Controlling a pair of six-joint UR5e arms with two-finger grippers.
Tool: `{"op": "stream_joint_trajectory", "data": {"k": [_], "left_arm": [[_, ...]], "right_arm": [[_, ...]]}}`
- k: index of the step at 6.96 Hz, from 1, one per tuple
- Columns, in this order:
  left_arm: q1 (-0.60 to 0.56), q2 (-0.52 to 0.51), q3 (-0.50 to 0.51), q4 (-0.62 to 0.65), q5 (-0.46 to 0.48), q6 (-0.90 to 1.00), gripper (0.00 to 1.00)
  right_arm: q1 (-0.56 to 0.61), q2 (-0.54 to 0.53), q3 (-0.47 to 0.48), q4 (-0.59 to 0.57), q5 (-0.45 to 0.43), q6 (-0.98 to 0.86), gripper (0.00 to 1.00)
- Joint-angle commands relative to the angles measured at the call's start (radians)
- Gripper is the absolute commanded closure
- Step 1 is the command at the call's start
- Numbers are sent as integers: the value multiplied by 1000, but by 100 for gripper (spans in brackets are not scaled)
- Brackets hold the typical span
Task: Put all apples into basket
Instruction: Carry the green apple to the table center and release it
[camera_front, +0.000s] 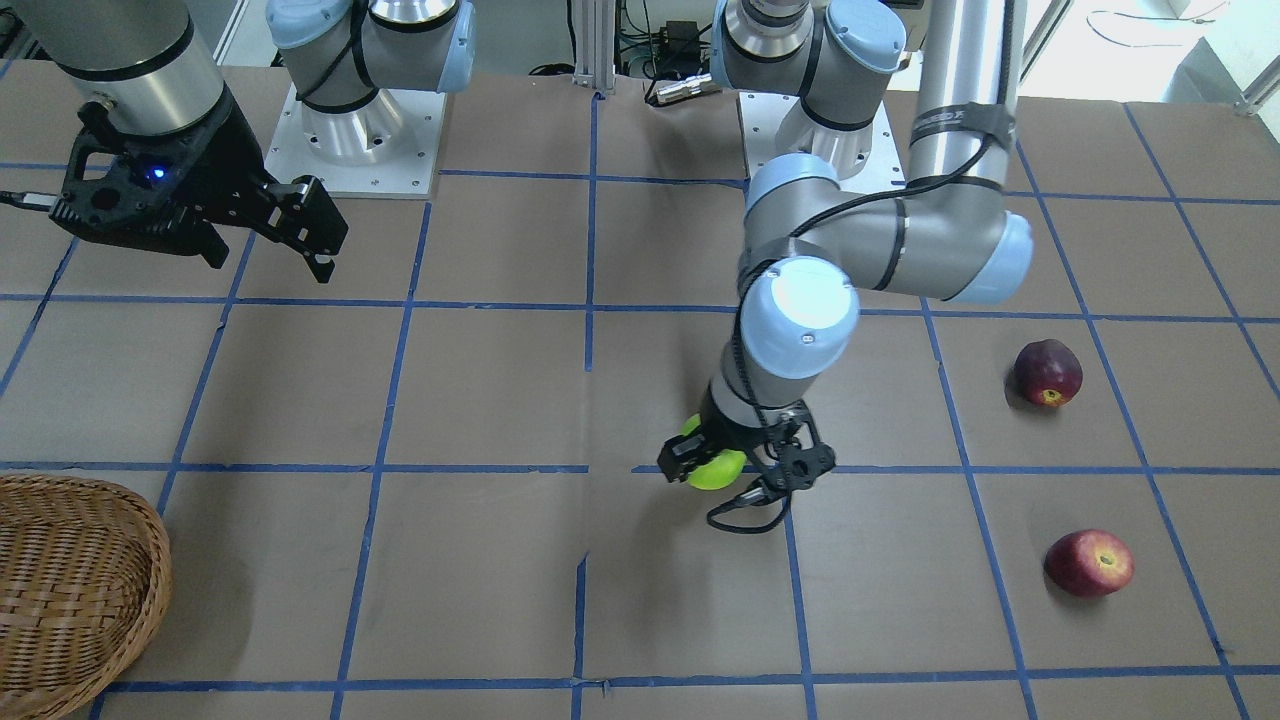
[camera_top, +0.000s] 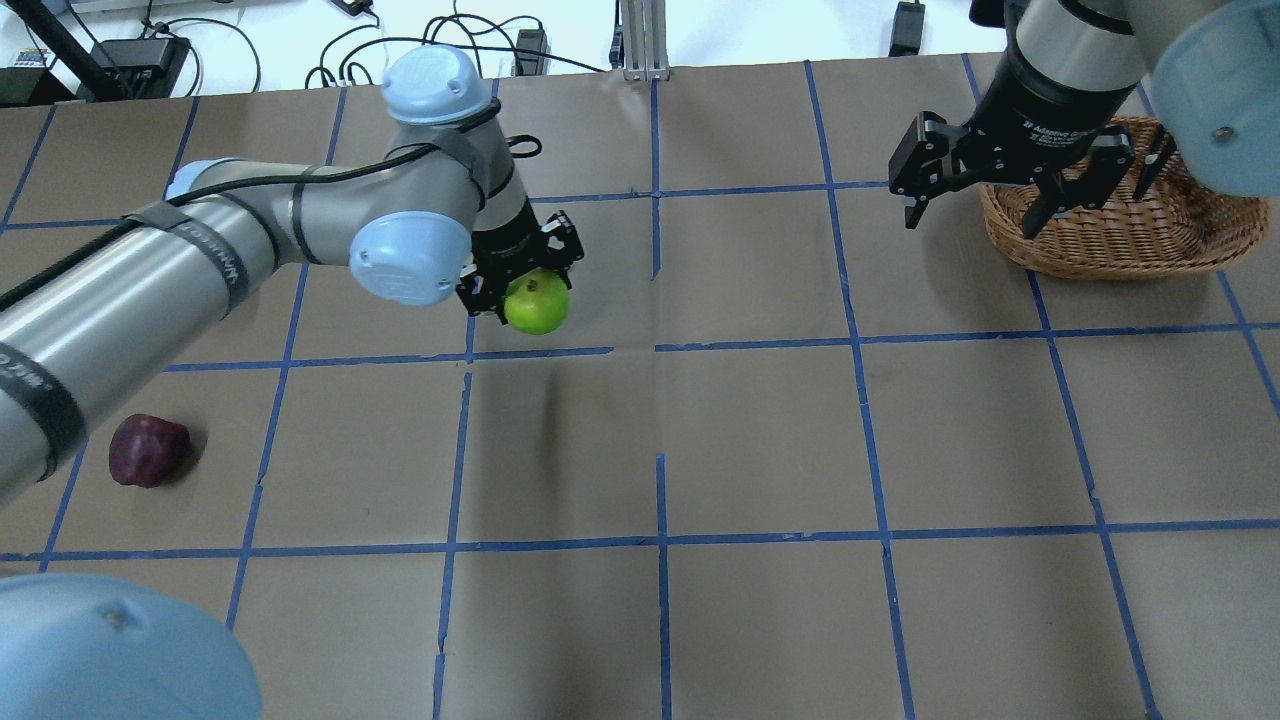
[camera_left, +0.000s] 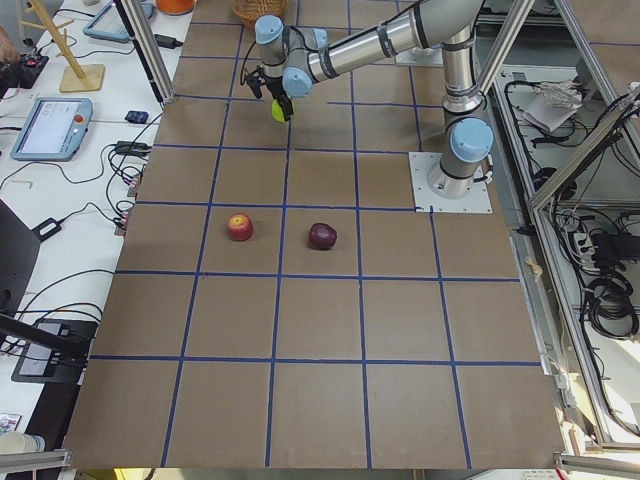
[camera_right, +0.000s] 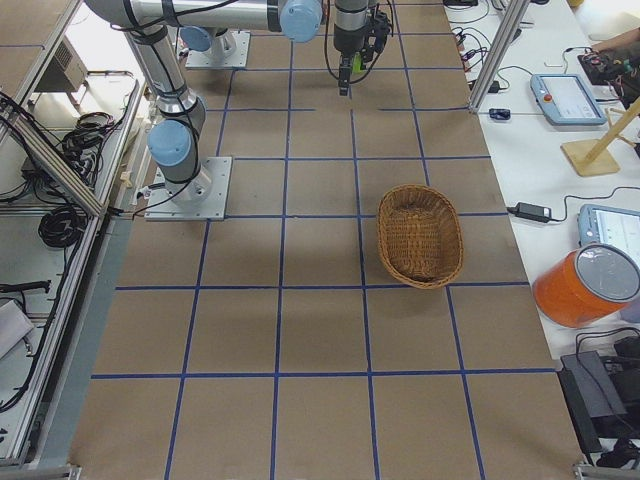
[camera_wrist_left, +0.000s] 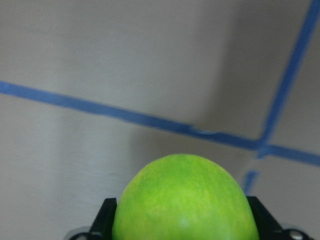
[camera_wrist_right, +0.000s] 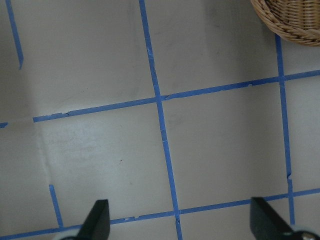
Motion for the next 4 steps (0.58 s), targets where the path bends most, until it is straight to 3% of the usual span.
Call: {"op": "stream_joint_trajectory", "data": {"k": [1,2,4], "left_arm": [[-135,-97,44,29,-17,-207,47],[-146,-127,43,45,-17,-208,0],[-137,-103,65,33,-17,-166,0]], "right_arm": [[-3,0,0,-24,4,0,0],[-3,2,0,-19,-4,0,0],[-6,7,0,-27,6,17,0]]}}
